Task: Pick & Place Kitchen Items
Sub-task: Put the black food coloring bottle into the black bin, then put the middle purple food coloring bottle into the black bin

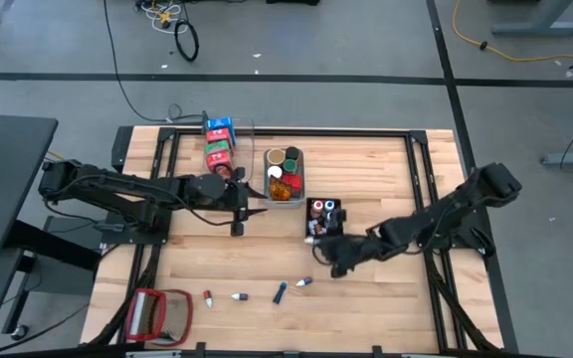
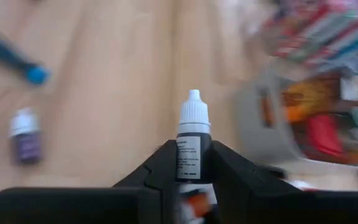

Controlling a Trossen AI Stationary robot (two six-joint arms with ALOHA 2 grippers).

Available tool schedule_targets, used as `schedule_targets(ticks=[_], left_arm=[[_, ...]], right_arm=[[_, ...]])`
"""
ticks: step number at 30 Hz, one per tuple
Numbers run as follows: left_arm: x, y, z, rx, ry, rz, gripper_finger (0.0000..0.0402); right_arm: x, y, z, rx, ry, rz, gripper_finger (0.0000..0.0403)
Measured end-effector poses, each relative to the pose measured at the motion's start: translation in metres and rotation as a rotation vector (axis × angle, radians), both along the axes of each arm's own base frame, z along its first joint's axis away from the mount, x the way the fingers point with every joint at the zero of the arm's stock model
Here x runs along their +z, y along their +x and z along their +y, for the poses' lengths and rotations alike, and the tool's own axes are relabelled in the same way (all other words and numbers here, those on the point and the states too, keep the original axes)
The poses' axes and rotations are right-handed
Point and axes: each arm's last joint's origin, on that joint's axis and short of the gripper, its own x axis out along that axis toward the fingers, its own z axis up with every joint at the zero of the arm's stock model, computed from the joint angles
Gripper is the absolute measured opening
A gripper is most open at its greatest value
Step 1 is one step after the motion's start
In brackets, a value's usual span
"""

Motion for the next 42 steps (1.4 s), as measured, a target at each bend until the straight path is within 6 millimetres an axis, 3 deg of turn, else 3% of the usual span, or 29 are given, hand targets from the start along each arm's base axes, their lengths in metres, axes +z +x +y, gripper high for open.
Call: schedule_targets(ticks=[4, 7, 14, 21, 29, 38, 42], left_arm=[[-0.001, -0.001, 0.0, 0.003, -0.008, 0.015, 0.016], [-0.003, -0.001, 0.0, 0.003, -0.008, 0.03, 0.016], [-0.007, -0.003, 0.0, 0.003, -0.007, 0.079, 0.016], [-0.009, -0.004, 0.0, -0.003, 0.007, 0.102, 0.016], [-0.009, -0.004, 0.0, 0.003, -0.007, 0.099, 0.016], [-0.008, -0.003, 0.0, 0.014, -0.03, 0.081, 0.016], [-0.008, -0.004, 0.0, 0.024, -0.05, 0.08, 0.016]], right_arm=[[0.004, 0.004, -0.017, -0.084, 0.004, -0.021, 0.0095], [-0.002, 0.009, -0.026, -0.088, 0.105, 0.014, 0.0096], [-0.021, 0.011, -0.035, -0.119, 0.234, 0.091, 0.0096], [-0.031, 0.006, -0.038, -0.118, 0.235, 0.13, 0.0098], [-0.045, -0.004, -0.045, -0.193, 0.274, 0.156, 0.0149], [-0.021, 0.018, -0.037, 0.007, 0.256, -0.094, 0.0189], [-0.013, 0.023, -0.031, 0.111, 0.364, -0.168, 0.0188]])
